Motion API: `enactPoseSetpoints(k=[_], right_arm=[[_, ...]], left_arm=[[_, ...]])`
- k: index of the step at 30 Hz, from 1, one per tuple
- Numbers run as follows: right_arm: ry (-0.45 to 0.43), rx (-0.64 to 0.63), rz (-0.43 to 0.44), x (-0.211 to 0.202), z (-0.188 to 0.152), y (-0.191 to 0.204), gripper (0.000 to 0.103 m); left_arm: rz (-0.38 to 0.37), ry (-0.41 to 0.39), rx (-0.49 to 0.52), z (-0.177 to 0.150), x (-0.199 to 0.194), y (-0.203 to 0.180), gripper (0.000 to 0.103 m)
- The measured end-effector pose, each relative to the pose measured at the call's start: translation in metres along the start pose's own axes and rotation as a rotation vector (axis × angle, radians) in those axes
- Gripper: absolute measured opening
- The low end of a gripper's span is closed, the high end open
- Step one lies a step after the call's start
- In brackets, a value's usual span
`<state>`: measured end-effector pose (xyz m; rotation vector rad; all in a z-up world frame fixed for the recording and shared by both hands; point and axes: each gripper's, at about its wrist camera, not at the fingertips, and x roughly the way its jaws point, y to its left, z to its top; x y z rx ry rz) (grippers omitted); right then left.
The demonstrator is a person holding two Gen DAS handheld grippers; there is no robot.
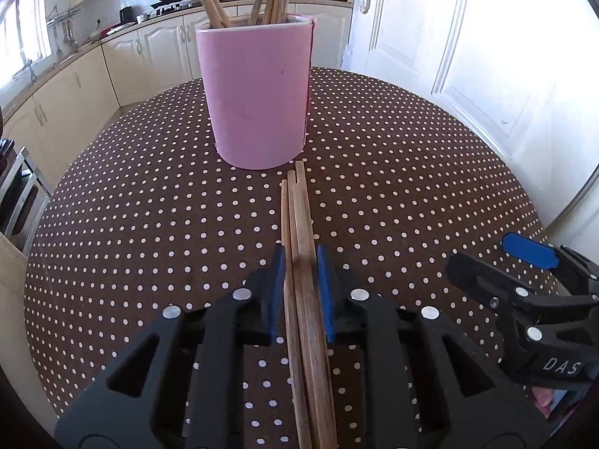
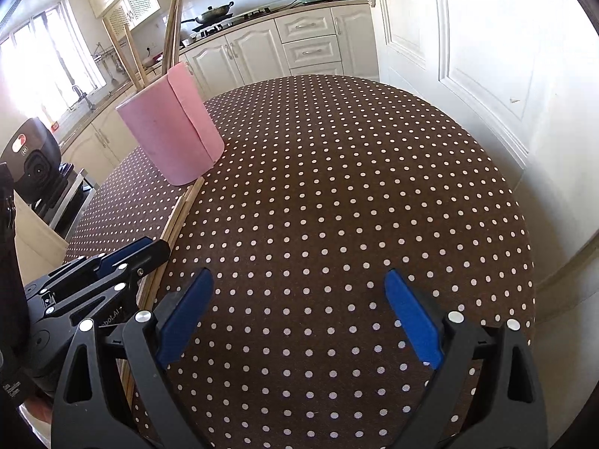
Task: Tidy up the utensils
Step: 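Close the left tool on one chopstick lying on the table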
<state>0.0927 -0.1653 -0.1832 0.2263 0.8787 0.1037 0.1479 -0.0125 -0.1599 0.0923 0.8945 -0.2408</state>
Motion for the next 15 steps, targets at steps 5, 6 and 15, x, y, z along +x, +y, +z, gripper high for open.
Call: enactPoseSetpoints(k=[5, 6, 15], right_arm=[[-0.002, 0.007, 0.004, 0.001, 0.003, -0.006, 0.090], [-0.001, 0.009, 0.006, 0.002, 0.004, -0.006, 0.090], [-0.015, -0.015, 0.008, -0.001, 0.011, 0.007, 0.090]], left_arm=[[0.015, 0.000, -0.008, 0.008, 0.002, -0.005, 0.008], [0.017, -0.001, -0.011, 0.010, 0.003, -0.006, 0.008], [-0.003, -0.029, -0.064, 0.009, -0.007, 0.016, 0.007]])
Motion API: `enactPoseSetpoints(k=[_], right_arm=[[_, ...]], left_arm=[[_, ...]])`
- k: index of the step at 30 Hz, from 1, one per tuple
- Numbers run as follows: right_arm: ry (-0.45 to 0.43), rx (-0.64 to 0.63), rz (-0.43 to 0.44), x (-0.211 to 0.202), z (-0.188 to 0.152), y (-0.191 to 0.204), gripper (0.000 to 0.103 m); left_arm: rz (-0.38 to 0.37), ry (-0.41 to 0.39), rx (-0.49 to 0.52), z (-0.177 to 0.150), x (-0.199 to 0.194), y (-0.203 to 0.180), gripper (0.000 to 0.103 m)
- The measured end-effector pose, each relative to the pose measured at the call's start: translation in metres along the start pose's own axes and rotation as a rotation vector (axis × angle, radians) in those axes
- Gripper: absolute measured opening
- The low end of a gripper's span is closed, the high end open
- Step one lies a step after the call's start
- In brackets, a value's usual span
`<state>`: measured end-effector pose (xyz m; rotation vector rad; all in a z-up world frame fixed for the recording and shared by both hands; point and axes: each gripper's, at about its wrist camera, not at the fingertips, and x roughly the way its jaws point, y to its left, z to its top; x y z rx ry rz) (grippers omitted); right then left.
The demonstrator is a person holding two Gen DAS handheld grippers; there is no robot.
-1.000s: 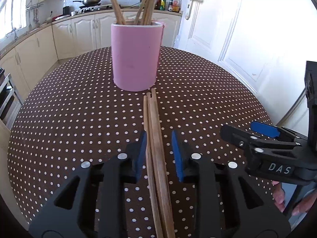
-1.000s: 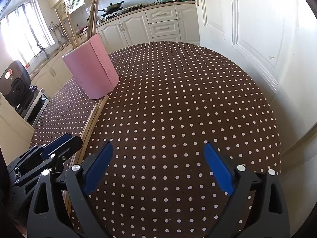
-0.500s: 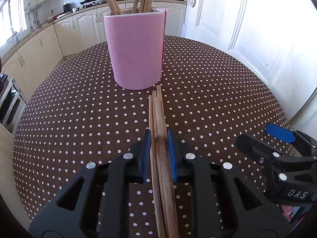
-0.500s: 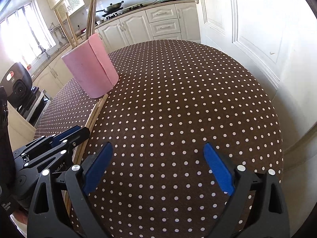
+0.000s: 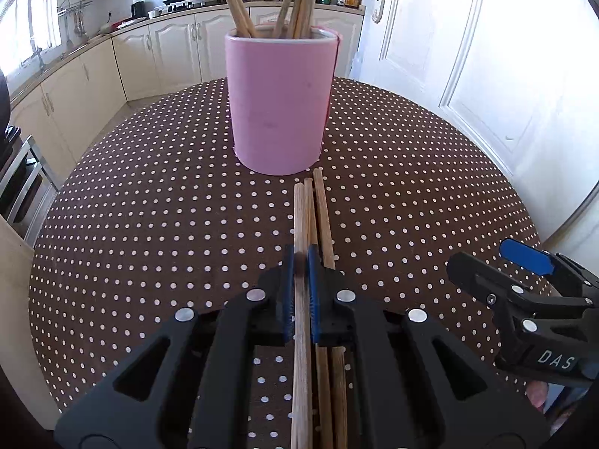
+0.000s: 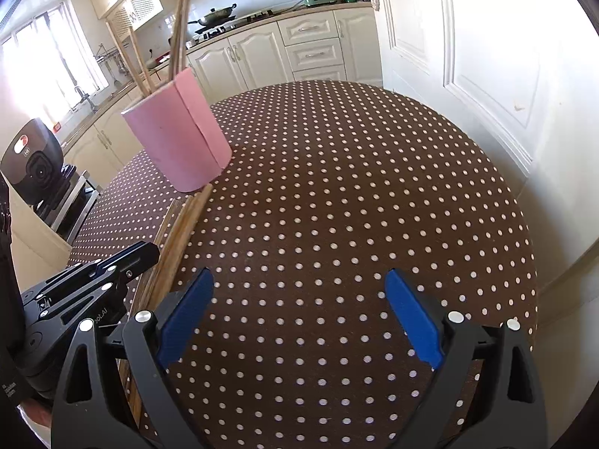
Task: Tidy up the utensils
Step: 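Close the left tool on one chopstick lying on the table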
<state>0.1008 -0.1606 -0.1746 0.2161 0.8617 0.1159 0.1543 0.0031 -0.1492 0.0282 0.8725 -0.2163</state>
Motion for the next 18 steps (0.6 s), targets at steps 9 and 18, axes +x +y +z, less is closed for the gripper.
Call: enactPoseSetpoints(k=[9, 18], right_arm=[[0.003, -0.092, -0.016, 0.014, 0.006, 0.040, 0.089], [0.021, -0.188, -0.096, 0.045, 0.011, 0.082, 0.089]], left_arm=[[-0.005, -0.026, -0.039, -0.004, -0.006, 0.030, 0.007], [-0.037, -0.027, -0.068, -0.005, -0.008, 0.067, 0.007]])
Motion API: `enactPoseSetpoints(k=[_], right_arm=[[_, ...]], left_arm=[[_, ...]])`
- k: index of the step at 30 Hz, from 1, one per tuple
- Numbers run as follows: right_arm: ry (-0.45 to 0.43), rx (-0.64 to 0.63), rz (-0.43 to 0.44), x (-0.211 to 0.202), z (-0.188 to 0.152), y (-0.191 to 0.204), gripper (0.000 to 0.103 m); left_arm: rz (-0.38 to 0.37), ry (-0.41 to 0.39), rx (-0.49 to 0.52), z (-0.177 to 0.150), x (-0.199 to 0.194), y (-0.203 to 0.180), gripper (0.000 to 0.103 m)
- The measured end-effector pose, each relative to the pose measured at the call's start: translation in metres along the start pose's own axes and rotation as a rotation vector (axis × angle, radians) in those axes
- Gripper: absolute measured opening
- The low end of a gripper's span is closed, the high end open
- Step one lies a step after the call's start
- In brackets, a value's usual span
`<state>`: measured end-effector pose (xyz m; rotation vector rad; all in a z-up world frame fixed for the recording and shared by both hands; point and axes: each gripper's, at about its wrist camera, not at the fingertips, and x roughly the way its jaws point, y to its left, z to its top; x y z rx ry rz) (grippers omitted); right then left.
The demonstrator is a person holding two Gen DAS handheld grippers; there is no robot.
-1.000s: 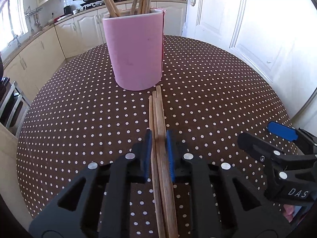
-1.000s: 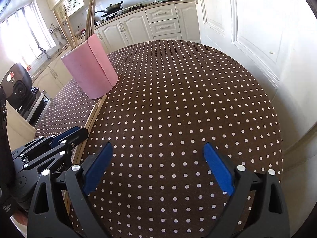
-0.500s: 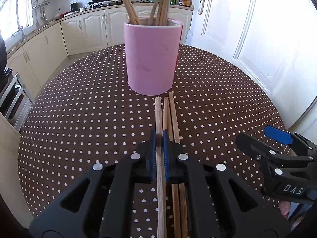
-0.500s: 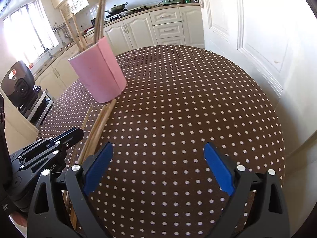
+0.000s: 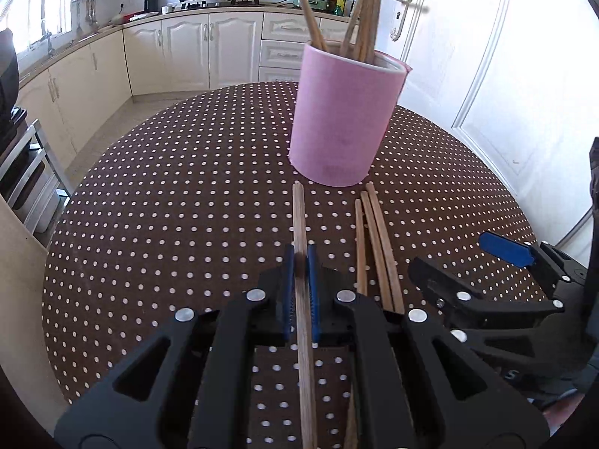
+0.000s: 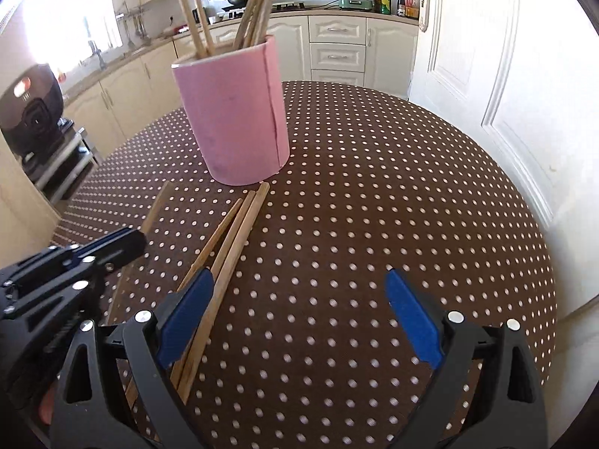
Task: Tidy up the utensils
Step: 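Close the left tool on one chopstick lying on the table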
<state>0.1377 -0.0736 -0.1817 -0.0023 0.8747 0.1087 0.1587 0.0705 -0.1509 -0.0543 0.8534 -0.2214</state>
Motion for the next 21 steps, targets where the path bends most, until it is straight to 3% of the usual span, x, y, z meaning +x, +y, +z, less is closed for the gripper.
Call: enactPoseSetpoints(k=[4, 10, 18, 21], right_arm=[[0.020, -0.027, -0.049, 0.015, 0.002, 0.012, 0.089], [-0.016, -0.027, -0.143, 0.020, 0.009, 0.021, 0.088], [0.018, 0.012, -0.083, 0.029, 0.019, 0.016, 0.088], [0.003, -0.028, -0.104, 0.030, 0.020, 0.026, 0.088]], left_arm=[[-0.020, 0.010, -0.021, 0.001, 0.004, 0.013, 0.007], [-0.046, 0.015, -0.024, 0.003, 0.010, 0.019, 0.007], [-0.061, 0.011, -0.033, 0.003, 0.016, 0.018, 0.007], [-0.059, 0.012, -0.041, 0.003, 0.015, 0.022, 0.007]])
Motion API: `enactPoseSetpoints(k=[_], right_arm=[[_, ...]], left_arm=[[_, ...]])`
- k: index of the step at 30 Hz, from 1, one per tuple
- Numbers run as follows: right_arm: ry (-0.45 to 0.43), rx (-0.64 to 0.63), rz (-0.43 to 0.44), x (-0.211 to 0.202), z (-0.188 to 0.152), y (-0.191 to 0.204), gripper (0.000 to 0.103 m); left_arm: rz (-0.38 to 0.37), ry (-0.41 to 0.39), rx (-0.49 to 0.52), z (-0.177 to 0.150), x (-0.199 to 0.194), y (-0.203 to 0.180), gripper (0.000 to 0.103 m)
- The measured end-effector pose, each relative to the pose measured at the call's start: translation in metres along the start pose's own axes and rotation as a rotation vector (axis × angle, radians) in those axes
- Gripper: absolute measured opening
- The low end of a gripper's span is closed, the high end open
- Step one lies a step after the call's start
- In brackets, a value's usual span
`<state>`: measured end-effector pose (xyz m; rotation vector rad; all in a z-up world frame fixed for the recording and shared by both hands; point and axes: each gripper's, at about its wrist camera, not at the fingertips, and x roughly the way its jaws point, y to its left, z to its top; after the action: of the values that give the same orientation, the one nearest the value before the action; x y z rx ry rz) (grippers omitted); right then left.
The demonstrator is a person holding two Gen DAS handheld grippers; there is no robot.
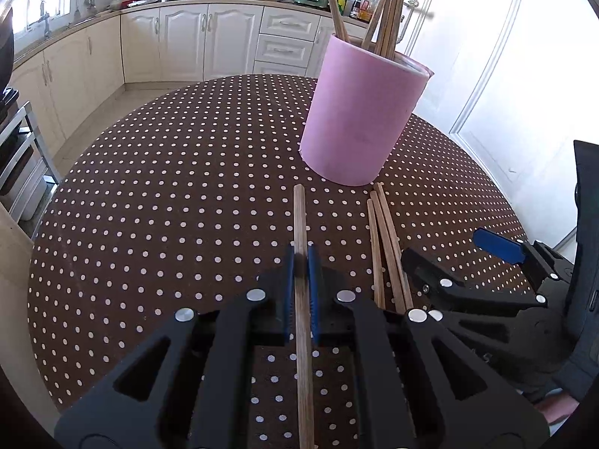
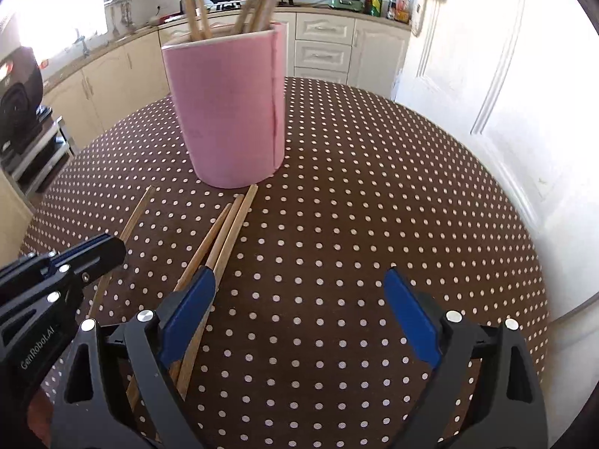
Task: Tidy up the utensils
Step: 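Close the left tool on one chopstick lying on the table, then close the right tool on a chopstick while the left tool holds its chopstick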
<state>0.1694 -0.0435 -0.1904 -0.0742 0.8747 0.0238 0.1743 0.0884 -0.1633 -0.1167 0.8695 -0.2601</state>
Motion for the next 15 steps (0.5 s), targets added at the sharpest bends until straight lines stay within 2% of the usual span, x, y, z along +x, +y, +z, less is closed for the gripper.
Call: enactPoseSetpoints(k=[4, 6, 15], right_arm=[[0.011, 0.007, 0.014, 0.000, -0.001, 0.007, 0.088], [0.004, -0.011, -0.018, 0.002, -0.001, 0.011, 0.088], [0.025, 0.004, -0.021, 0.000, -0.008, 0.002, 0.088]], left_arm=[[0.001, -0.003, 0.003, -0.001, -0.005, 0.006, 0.007], [-0.007, -0.003, -0.002, -0.002, -0.006, 0.008, 0.007], [-0.024, 0.001, -0.018, -0.001, -0.005, 0.017, 0.007]])
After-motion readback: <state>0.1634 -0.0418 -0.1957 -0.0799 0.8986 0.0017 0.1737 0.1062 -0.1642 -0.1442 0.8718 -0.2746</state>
